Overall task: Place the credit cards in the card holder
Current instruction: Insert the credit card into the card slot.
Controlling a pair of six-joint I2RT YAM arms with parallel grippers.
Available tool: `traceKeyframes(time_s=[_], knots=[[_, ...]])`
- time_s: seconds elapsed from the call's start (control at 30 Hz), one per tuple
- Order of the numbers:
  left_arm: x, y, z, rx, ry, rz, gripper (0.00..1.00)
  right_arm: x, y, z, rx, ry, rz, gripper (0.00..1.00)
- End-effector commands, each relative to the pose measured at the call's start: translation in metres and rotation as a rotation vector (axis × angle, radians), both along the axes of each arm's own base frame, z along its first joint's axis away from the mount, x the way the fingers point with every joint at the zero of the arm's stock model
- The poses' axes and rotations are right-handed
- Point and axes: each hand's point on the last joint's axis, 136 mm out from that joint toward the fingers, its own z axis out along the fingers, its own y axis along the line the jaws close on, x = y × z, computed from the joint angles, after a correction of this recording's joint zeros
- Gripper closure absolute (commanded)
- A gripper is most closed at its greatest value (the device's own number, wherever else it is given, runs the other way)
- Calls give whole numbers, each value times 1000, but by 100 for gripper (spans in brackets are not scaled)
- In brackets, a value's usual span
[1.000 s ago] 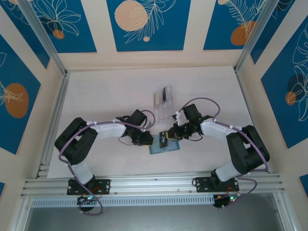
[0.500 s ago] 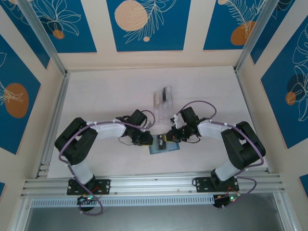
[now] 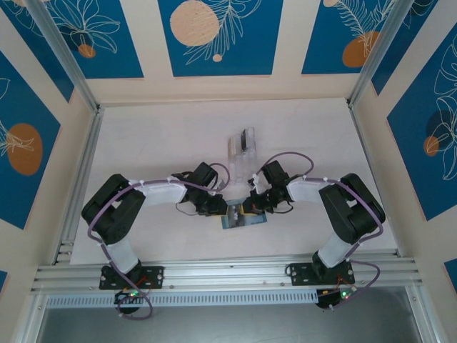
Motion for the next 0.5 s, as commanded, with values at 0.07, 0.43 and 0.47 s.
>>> traceKeyframes(time_s=[0.07,0.43,0.47], knots=[[2,6,5,-54,20,34,81,5,3,-1,-21,0,2,100],[10,30,6,-37,8,73,89,15,5,8,-27,-22,8,100],[10,29,4,-38,12,72,89,14,6,8,-27,-19,12,100]])
